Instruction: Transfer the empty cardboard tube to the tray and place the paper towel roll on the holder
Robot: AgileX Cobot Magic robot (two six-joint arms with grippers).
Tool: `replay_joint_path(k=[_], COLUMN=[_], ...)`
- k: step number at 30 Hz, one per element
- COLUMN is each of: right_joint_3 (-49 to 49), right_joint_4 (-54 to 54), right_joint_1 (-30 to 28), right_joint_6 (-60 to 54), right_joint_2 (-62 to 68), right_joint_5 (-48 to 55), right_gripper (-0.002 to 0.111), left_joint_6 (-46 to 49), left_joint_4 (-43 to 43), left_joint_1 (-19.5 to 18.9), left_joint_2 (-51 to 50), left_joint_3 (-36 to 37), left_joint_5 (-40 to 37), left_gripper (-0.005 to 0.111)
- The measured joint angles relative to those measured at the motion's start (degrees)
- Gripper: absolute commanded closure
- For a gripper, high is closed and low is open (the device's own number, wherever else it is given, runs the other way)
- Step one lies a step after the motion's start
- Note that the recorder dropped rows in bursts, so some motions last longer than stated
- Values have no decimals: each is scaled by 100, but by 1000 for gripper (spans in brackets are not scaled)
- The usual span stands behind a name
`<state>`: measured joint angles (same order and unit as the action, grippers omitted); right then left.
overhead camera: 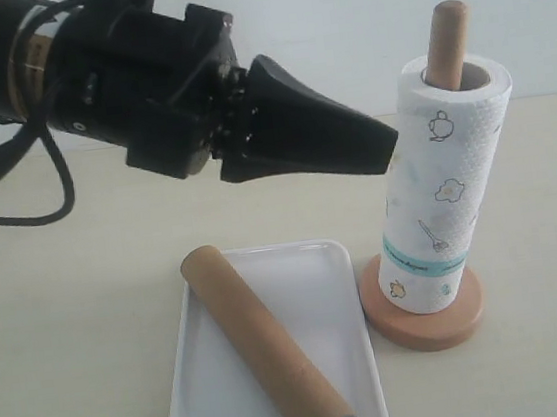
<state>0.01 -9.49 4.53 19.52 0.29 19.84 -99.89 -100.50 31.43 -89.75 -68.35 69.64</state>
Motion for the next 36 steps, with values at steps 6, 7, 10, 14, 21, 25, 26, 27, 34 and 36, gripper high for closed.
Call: replay_joint_path(k=[6,7,10,14,21,25,26,27,34,36], right_joint_3=[0,0,0,0,0,0,0,0,0,0], right_joint_4=[0,0,0,0,0,0,0,0,0,0], right_joint_1=[0,0,0,0,0,0,0,0,0,0], right_joint_6=[0,0,0,0,0,0,0,0,0,0], right_joint_2=[0,0,0,0,0,0,0,0,0,0], right_joint_5=[0,0,0,0,0,0,0,0,0,0], right_gripper=[108,108,108,108,108,108,108,108,108,108], left_joint_6=[0,0,0,0,-536,-1307,-1527,-1667,-1976,-1981], left_joint_4=[0,0,0,0,0,0,0,0,871,1330], left_joint_1=[0,0,-4,-4,-4,-4,-4,-4,-4,-4], left_joint_2=[957,1128,1802,2895,4682,5461,5613,5725,6272,6303], left_joint_3=[0,0,0,0,0,0,0,0,79,195], left_joint_5=[0,0,0,0,-651,-1635,-1923,-2145,-3493,-3945], left_gripper=[103,103,103,103,103,103,103,103,103,103])
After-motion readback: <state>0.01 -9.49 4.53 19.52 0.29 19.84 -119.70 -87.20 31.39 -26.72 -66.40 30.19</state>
